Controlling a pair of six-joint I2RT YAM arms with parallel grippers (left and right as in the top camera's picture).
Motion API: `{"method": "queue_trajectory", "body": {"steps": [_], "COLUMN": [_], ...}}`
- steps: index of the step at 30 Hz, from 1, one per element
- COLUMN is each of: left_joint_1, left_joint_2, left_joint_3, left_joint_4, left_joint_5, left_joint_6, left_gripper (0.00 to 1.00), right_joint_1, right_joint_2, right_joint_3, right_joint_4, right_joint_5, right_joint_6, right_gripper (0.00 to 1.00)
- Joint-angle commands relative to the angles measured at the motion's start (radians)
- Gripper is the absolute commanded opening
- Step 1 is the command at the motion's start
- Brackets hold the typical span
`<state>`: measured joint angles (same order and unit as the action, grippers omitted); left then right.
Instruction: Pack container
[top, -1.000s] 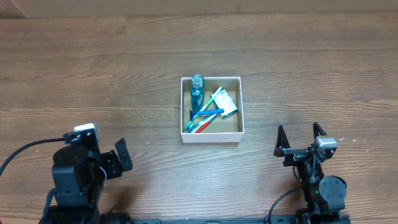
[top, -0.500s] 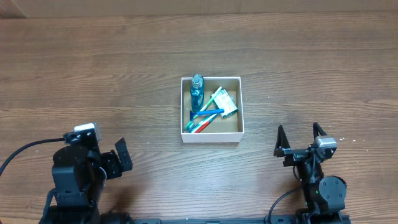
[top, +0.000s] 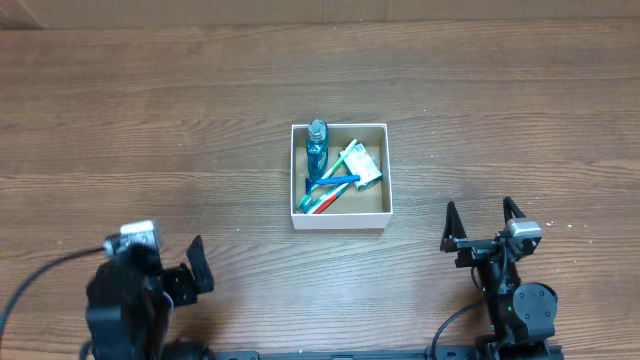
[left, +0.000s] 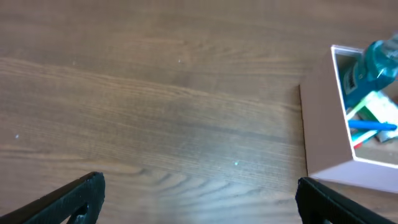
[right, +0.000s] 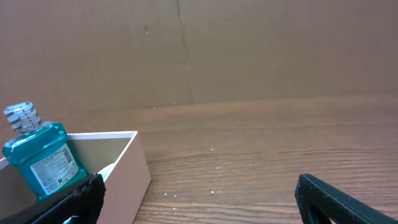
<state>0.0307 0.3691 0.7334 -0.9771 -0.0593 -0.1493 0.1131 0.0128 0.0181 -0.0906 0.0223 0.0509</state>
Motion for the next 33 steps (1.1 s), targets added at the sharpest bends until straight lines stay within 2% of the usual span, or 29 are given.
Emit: {"method": "queue_trajectory", "body": {"steps": [1, 5, 10, 15, 19, 33], "left_joint_1": [-0.003, -0.004, -0.005, -0.005, -0.006, -0.005], "left_joint_2": [-0.143, -0.27, -0.366, -0.366, -0.365, -0.365], "left_joint_3": [-0.195, -0.404, -0.617, -0.729, -0.729, -0.729], "left_joint_4": [0.143, 0.42, 0.818, 1.02, 0.901, 0.906], "left_joint_5": [0.008, 0.018, 0.116, 0.132, 0.134, 0.138], "left_joint_6": [0.023, 0.025, 0.171, 0.224, 0.167, 0.15], "left_gripper": [1.0, 1.0, 1.0, 1.0, 1.0, 1.0], "right_joint_1": [0.006, 0.006, 0.005, 0.006, 0.006, 0.006], "right_joint_2": [-0.01, -0.01, -0.01, -0.01, -0.01, -0.01], "right_joint_3": [-0.01, -0.01, -0.01, -0.01, -0.01, -0.01], "right_joint_4": [0.006, 0.006, 0.006, 0.006, 0.006, 0.006], "right_joint_5": [-0.006, -0.006, -0.006, -0.006, -0.006, -0.006], "right_joint_6": [-0.006, -0.006, -0.006, -0.006, -0.006, -0.006], "right_gripper": [1.0, 1.0, 1.0, 1.0, 1.0, 1.0]}}
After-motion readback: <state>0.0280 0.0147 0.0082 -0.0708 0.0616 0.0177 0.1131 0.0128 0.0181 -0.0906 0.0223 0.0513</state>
